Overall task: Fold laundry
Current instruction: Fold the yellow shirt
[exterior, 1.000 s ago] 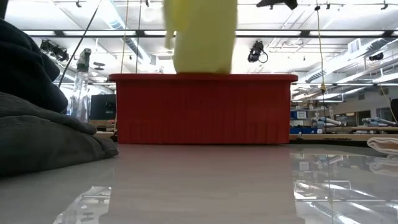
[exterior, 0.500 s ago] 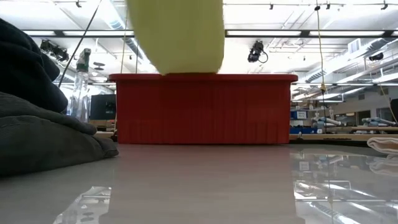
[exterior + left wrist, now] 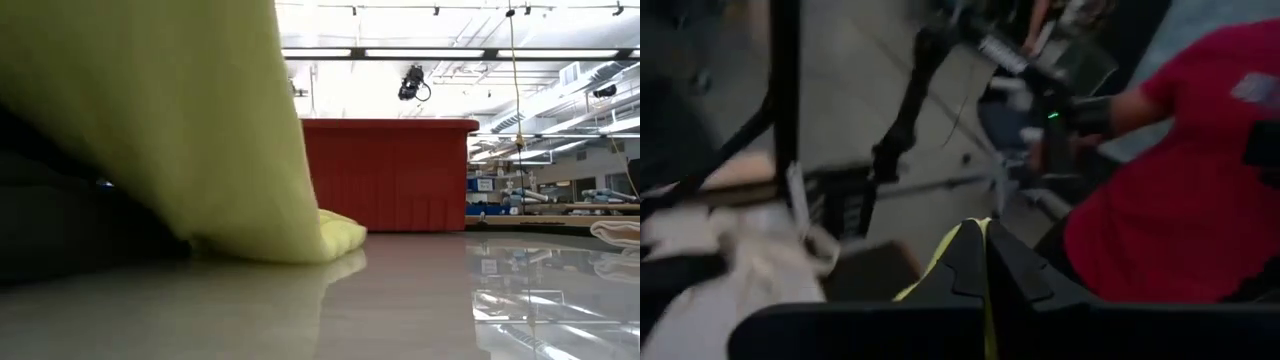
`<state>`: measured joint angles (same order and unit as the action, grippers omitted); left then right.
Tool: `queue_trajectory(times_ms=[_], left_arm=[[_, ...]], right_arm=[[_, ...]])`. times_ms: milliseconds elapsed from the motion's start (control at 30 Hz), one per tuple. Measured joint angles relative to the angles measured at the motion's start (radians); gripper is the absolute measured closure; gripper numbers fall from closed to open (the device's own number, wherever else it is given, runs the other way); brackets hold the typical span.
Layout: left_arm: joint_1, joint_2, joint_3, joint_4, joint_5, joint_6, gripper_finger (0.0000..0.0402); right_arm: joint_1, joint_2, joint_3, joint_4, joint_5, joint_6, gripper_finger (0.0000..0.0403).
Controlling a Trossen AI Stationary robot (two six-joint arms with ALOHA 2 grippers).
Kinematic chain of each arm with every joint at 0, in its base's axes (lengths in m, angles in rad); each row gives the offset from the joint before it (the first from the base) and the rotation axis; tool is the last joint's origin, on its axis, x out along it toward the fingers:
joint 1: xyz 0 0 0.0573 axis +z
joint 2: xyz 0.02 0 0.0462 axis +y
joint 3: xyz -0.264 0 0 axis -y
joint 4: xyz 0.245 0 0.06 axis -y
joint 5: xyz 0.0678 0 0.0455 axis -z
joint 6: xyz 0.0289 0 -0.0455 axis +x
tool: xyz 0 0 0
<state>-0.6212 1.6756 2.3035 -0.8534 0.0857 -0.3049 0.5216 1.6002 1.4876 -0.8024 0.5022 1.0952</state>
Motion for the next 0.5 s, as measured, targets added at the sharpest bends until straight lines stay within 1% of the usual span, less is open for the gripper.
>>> queue_trajectory(times_ms=[100,167,300,433,500], left_arm=[[0.000,0.005,0.000,-0.072,-0.014,-0.037,0.0398],[0.000,0.007,0.000,-0.114,-0.014,-0.049,0.0395],[-0.005,0.011,0.000,-0.182,-0.005,-0.053,0.0395],[-0.013,0.012,0.000,-0.240,0.064,-0.054,0.0394],[-0.013,0.012,0.000,-0.247,0.069,-0.054,0.0394]], right_arm=[[0.031,0.050,0.000,0.037,-0.003,0.047,0.0190],[0.043,0.079,0.000,0.098,-0.012,0.052,0.0190],[0.045,0.137,0.000,0.216,-0.038,-0.025,0.0190],[-0.008,0.215,0.000,0.209,0.022,-0.033,0.0190],[-0.063,0.266,0.000,0.212,0.010,-0.050,0.0190]])
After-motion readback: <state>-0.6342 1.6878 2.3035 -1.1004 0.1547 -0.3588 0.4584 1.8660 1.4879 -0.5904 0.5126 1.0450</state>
